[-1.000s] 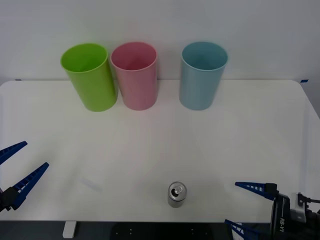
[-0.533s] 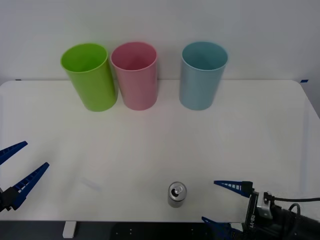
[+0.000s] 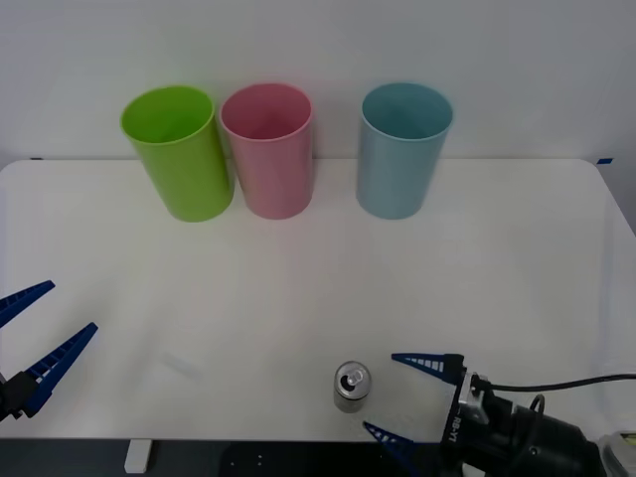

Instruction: Grasp the object on the table and drop it into the matching bin: aluminum can to the light blue bin, PET bottle to the pink bin.

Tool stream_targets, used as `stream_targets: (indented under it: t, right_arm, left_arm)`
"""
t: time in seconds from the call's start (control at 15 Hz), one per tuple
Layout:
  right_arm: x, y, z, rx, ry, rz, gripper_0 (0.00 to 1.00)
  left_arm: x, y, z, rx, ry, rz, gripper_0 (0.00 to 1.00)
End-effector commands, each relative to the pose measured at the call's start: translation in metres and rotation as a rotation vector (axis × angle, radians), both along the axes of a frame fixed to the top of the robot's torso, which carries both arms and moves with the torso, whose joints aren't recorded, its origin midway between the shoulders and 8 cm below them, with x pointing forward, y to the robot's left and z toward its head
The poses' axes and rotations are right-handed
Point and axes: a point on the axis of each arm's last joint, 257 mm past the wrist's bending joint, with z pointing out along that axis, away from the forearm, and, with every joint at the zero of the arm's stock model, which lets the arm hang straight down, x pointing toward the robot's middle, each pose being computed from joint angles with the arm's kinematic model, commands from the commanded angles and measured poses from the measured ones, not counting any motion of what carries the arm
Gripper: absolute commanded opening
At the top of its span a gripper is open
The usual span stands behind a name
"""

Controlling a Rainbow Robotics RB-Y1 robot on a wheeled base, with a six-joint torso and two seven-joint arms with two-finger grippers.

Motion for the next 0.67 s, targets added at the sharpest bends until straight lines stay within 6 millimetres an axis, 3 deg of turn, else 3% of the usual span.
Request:
stream_targets:
  t: [0.07, 0.67]
  right_arm:
    - [0.004, 0.013, -0.002, -0.002, -0.001, -0.005, 1.0]
    - [0.019, 0.048, -0.008, -0.025, -0.023, -0.032, 1.0]
  left_arm:
    - [0.0, 0.0, 0.0, 0.0, 0.0, 0.0, 1.0]
    - [0.0, 0.0, 0.0, 0.0, 0.0, 0.0, 1.0]
